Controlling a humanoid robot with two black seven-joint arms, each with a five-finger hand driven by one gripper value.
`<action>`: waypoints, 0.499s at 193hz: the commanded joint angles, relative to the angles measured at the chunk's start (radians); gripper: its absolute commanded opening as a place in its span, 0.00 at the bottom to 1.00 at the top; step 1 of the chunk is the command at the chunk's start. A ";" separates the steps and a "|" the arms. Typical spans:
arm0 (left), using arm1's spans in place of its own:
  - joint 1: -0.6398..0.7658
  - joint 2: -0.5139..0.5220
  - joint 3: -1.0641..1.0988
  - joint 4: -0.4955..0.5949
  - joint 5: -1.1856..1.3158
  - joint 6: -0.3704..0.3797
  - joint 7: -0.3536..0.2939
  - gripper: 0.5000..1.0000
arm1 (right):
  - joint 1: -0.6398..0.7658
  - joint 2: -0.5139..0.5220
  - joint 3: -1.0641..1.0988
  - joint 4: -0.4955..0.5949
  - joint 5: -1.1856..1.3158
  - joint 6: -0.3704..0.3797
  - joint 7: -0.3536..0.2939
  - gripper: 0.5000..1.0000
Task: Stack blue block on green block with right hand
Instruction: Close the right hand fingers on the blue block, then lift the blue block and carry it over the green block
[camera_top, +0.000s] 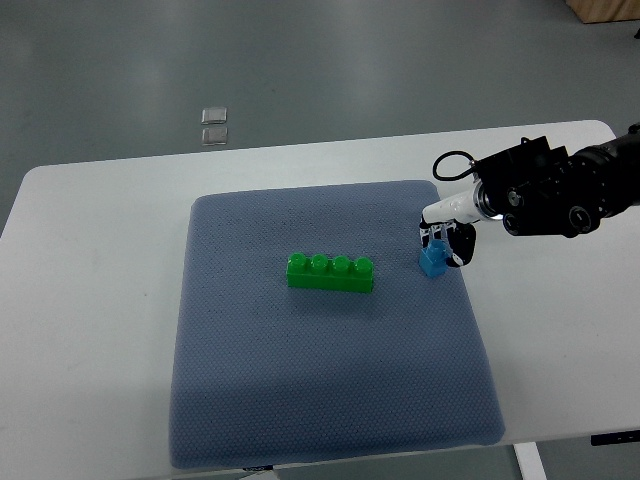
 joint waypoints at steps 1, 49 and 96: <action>0.000 0.000 0.000 0.000 0.000 0.000 0.000 1.00 | 0.000 0.000 0.000 -0.005 0.000 0.000 0.001 0.20; 0.000 0.000 0.000 0.000 0.000 0.000 0.000 1.00 | 0.000 0.000 0.000 -0.006 0.002 -0.001 0.004 0.03; 0.000 0.000 0.000 0.000 0.000 0.000 0.000 1.00 | 0.006 -0.003 0.034 -0.006 0.002 -0.003 0.013 0.00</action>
